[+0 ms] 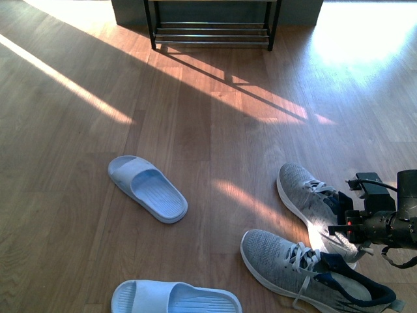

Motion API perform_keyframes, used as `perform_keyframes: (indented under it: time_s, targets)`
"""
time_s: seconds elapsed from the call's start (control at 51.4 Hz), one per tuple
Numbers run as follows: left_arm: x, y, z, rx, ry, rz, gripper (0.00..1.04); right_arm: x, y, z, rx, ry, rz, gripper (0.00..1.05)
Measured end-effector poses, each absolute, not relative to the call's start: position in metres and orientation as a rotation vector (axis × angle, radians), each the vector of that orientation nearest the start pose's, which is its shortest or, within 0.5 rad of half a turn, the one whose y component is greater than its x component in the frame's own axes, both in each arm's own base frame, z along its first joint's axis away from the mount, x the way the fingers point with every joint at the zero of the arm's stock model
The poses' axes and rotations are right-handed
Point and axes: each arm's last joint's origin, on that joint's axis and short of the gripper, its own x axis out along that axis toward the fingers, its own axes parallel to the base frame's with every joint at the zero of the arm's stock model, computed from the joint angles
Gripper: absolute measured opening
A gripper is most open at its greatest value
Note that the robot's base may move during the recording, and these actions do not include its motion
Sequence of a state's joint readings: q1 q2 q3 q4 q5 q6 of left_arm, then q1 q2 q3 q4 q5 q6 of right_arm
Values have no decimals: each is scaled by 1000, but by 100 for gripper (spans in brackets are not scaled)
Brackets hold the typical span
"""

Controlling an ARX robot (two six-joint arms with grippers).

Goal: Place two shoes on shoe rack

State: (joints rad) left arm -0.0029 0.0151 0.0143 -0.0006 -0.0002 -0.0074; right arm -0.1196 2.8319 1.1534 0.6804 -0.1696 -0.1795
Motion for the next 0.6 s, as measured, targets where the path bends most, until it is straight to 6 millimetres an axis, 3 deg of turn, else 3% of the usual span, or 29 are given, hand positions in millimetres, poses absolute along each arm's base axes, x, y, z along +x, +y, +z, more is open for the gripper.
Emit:
perform_keyframes:
  time_s: [0.156, 0.253, 0.487, 0.604]
  targets:
    - [98, 0, 167, -7, 1, -3, 95, 349, -37, -139, -16, 957, 101, 11]
    - [98, 0, 167, -7, 1, -3, 95, 346, -35, -116, 12, 892, 54, 11]
    - [98, 0, 167, -7, 1, -3, 95, 337, -35, -33, 115, 745, 4, 11]
    - [98, 0, 167, -7, 1, -3, 95, 319, -43, 44, 218, 628, 13, 11]
